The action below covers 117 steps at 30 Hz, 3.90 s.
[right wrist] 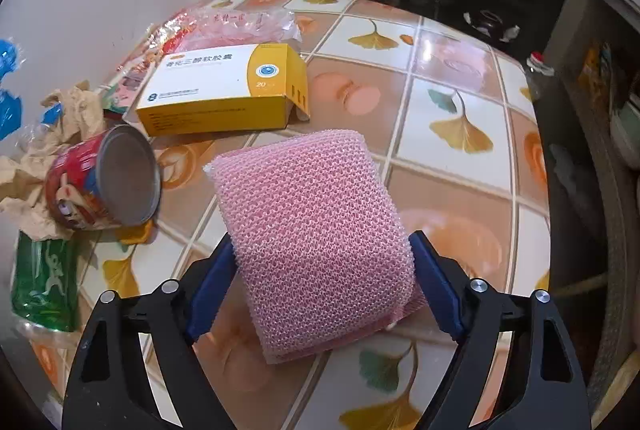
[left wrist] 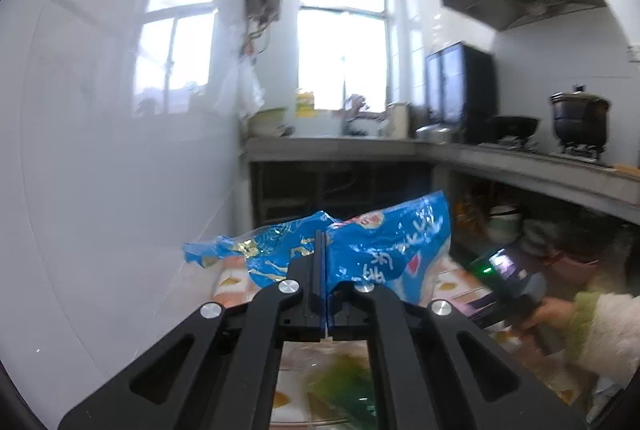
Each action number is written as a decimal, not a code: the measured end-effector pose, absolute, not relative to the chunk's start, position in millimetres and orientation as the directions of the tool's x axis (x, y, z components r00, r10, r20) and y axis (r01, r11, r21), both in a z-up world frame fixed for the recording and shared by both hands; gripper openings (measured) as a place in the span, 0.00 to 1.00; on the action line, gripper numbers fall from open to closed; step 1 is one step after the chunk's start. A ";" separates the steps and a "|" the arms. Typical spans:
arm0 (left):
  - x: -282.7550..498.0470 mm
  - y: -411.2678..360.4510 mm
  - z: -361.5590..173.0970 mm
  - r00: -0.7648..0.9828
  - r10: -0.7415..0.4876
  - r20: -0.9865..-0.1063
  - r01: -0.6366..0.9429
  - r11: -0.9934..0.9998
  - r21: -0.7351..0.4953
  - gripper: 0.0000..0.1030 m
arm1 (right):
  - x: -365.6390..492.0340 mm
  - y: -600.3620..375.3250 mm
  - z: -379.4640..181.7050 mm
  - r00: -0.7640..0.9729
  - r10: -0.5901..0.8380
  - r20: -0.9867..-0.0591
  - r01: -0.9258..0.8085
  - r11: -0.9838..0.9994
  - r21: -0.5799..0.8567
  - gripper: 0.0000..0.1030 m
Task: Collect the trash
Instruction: 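Grasp the blue snack bag with the left tool while the right tool grasps the pink sponge, then carry the blue snack bag with the left tool while the right tool carries the pink sponge toward the wastebasket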
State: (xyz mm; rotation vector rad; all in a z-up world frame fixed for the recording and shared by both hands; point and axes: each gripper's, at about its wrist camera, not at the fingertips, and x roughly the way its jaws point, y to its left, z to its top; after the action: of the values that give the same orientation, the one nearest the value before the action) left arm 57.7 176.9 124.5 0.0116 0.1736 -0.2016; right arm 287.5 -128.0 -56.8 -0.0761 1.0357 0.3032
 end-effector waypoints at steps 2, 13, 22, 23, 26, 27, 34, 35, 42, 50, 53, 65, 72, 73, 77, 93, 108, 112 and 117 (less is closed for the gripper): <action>51.2 167.9 130.6 0.964 -0.214 -0.157 0.220 0.975 0.018 0.00 | 278.9 -132.5 -54.3 0.481 0.221 -0.849 -0.267 0.959 0.099 0.76; 36.9 89.7 127.0 0.873 -0.432 -0.226 0.466 0.875 0.131 0.00 | 204.1 -181.1 -30.4 0.560 0.255 -0.788 -0.156 0.967 0.202 0.76; 32.5 -11.0 55.4 0.669 -0.603 -0.434 0.698 0.711 0.089 0.00 | 131.6 -237.4 -21.6 0.615 0.237 -0.752 -0.014 0.957 0.290 0.76; 33.7 -19.4 49.3 0.646 -0.615 -0.452 0.712 0.699 0.067 0.00 | 126.0 -243.2 -21.6 0.617 0.234 -0.752 0.001 0.955 0.298 0.76; 43.6 -41.5 22.6 0.548 -0.638 -0.541 0.746 0.665 -0.029 0.00 | 109.3 -258.8 -22.8 0.623 0.228 -0.749 0.045 0.945 0.325 0.76; 48.0 -45.4 16.9 0.528 -0.637 -0.562 0.747 0.663 -0.050 0.00 | 104.9 -262.5 -23.6 0.625 0.239 -0.743 0.050 0.937 0.344 0.76; 61.2 -62.5 -41.1 0.382 -0.576 -0.723 0.725 0.672 -0.152 0.00 | 102.2 -250.1 -25.9 0.611 0.342 -0.714 -0.012 0.906 0.424 0.76; 58.6 -62.6 -45.9 0.370 -0.572 -0.732 0.727 0.669 -0.156 0.01 | 102.2 -246.8 -26.2 0.606 0.347 -0.715 -0.025 0.907 0.420 0.76; 41.1 -51.1 -45.6 0.357 -0.587 -0.726 0.750 0.644 -0.152 0.50 | 113.9 -207.5 -42.0 0.553 0.303 -0.776 -0.102 0.949 0.298 0.76; 30.6 -28.9 -14.6 0.260 -0.744 -0.615 0.810 0.515 -0.280 0.78 | 118.2 -203.6 -53.6 0.527 0.294 -0.797 -0.105 0.953 0.283 0.76; 37.6 -27.5 -8.6 0.250 -0.775 -0.580 0.808 0.497 -0.316 0.80 | 118.5 -203.2 -54.1 0.523 0.300 -0.798 -0.103 0.951 0.290 0.76; 70.7 -75.6 -55.1 0.379 -0.515 -0.769 0.788 0.615 -0.023 0.81 | 113.7 -227.0 -48.7 0.541 0.396 -0.742 -0.076 0.902 0.426 0.77; 90.2 -86.4 -73.7 0.317 -0.482 -0.817 0.788 0.613 -0.057 0.81 | 107.5 -238.4 -48.6 0.558 0.396 -0.729 -0.055 0.894 0.444 0.77; 90.7 -86.0 -74.5 0.304 -0.483 -0.821 0.787 0.614 -0.069 0.81 | 106.7 -240.2 -49.0 0.560 0.395 -0.728 -0.051 0.894 0.445 0.77; 97.4 -87.9 -77.2 0.282 -0.483 -0.829 0.782 0.616 -0.093 0.81 | 105.7 -248.2 -49.9 0.568 0.388 -0.726 -0.032 0.892 0.452 0.77; 107.4 -90.2 -72.8 0.340 -0.399 -0.852 0.730 0.682 -0.028 0.33 | 89.3 -279.1 -49.0 0.618 0.392 -0.681 0.003 0.866 0.500 0.77; 110.0 -97.9 -49.4 0.382 -0.411 -0.827 0.701 0.713 -0.031 0.05 | 75.3 -300.3 -51.1 0.646 0.387 -0.657 0.035 0.846 0.532 0.77; 110.1 -102.9 -32.4 0.403 -0.441 -0.802 0.710 0.704 -0.031 0.04 | 71.0 -307.0 -48.1 0.663 0.382 -0.644 0.041 0.840 0.541 0.77; 107.5 -118.3 -13.7 0.409 -0.483 -0.774 0.730 0.682 -0.040 0.04 | 64.1 -316.5 -46.1 0.681 0.368 -0.633 0.058 0.834 0.548 0.77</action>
State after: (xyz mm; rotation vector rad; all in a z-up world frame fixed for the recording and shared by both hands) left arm 107.5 -118.3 -13.7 0.3276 0.8511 -0.7814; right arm 64.1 -316.5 -46.1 0.5713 0.8126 0.1854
